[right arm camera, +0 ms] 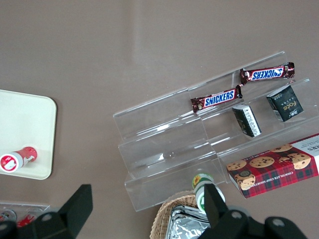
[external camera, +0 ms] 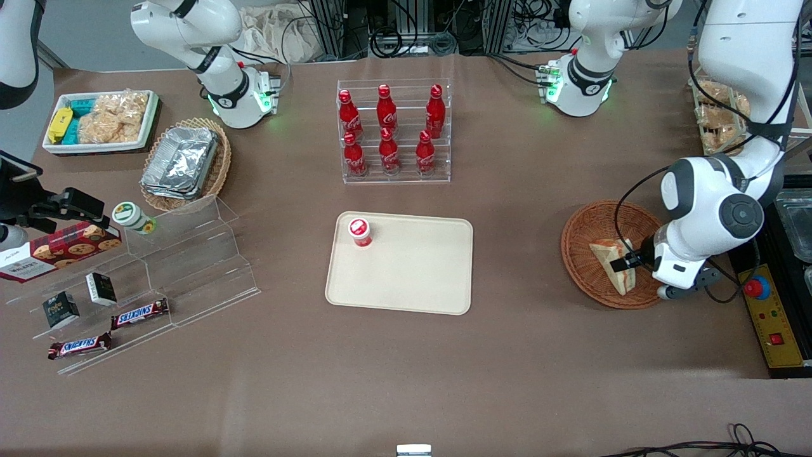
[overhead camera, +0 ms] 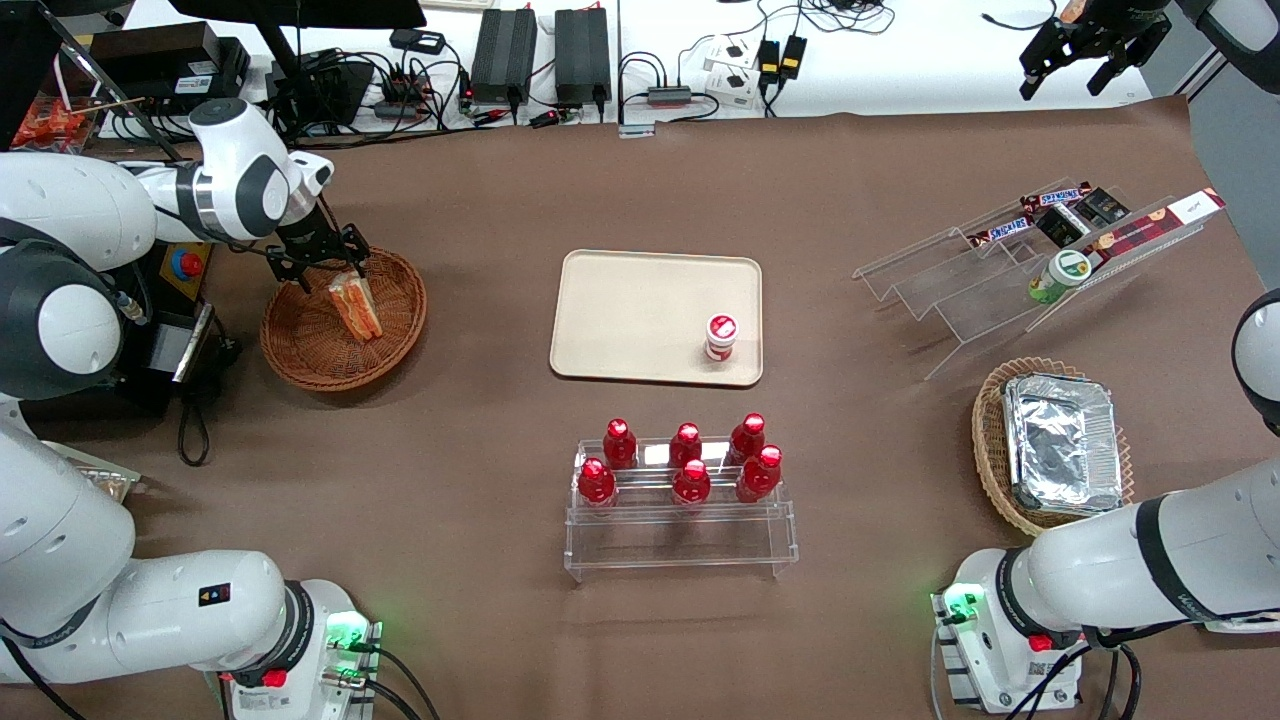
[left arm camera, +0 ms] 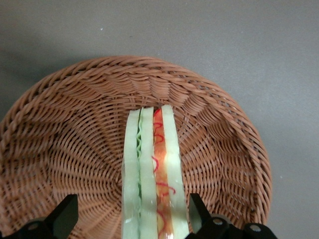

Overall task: Place sandwich from basket to tray
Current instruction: 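Close the left gripper on the sandwich's crust edge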

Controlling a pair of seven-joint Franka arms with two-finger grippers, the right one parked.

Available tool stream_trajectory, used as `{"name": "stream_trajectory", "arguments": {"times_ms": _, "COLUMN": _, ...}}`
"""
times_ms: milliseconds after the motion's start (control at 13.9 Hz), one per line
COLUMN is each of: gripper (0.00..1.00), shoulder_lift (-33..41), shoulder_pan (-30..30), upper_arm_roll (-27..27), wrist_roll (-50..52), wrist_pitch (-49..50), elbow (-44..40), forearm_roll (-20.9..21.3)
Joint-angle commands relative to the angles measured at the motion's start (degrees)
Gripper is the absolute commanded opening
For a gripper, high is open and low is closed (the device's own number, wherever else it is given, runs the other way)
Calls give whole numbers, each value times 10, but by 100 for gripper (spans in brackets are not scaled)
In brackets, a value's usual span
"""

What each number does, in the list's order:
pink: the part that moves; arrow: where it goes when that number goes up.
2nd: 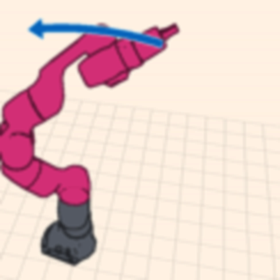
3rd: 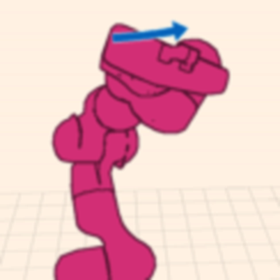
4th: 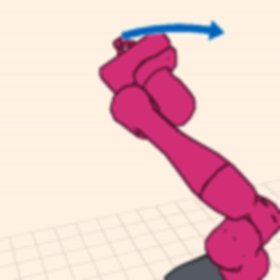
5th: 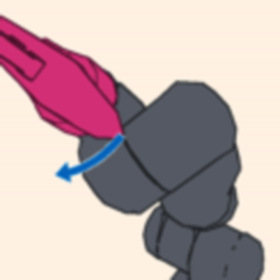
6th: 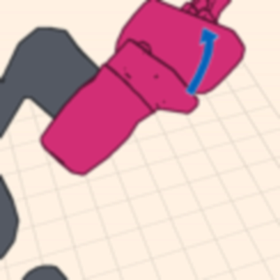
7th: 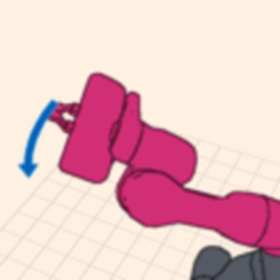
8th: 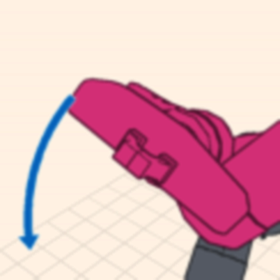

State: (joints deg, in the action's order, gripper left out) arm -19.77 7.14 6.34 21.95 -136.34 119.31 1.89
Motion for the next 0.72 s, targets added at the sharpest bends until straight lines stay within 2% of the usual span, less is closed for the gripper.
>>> {"name": "stream_trajectory", "arguments": {"times_ms": 0, "gripper": 100, "shoulder_lift": -1, "shoulder_pan": 5, "upper_arm_roll": 4, "wrist_roll": 6, "wrist_pitch": -21, "elbow": 11, "forearm_roll": -7}}
{"name": "stream_trajectory", "arguments": {"times_ms": 216, "gripper": 99, "shoulder_lift": -13, "shoulder_pan": 6, "upper_arm_roll": 4, "wrist_roll": 6, "wrist_pitch": -39, "elbow": 12, "forearm_roll": -7}}
{"name": "stream_trajectory", "arguments": {"times_ms": 288, "gripper": 88, "shoulder_lift": -14, "shoulder_pan": 6, "upper_arm_roll": 4, "wrist_roll": 6, "wrist_pitch": -41, "elbow": 13, "forearm_roll": -7}}
{"name": "stream_trajectory", "arguments": {"times_ms": 360, "gripper": 71, "shoulder_lift": -14, "shoulder_pan": 5, "upper_arm_roll": 5, "wrist_roll": 6, "wrist_pitch": -41, "elbow": 13, "forearm_roll": -7}}
{"name": "stream_trajectory", "arguments": {"times_ms": 576, "gripper": 31, "shoulder_lift": -15, "shoulder_pan": 4, "upper_arm_roll": 5, "wrist_roll": 5, "wrist_pitch": -39, "elbow": 12, "forearm_roll": -6}}
{"name": "stream_trajectory", "arguments": {"times_ms": 648, "gripper": 25, "shoulder_lift": -15, "shoulder_pan": 4, "upper_arm_roll": 5, "wrist_roll": 5, "wrist_pitch": -37, "elbow": 10, "forearm_roll": -6}}
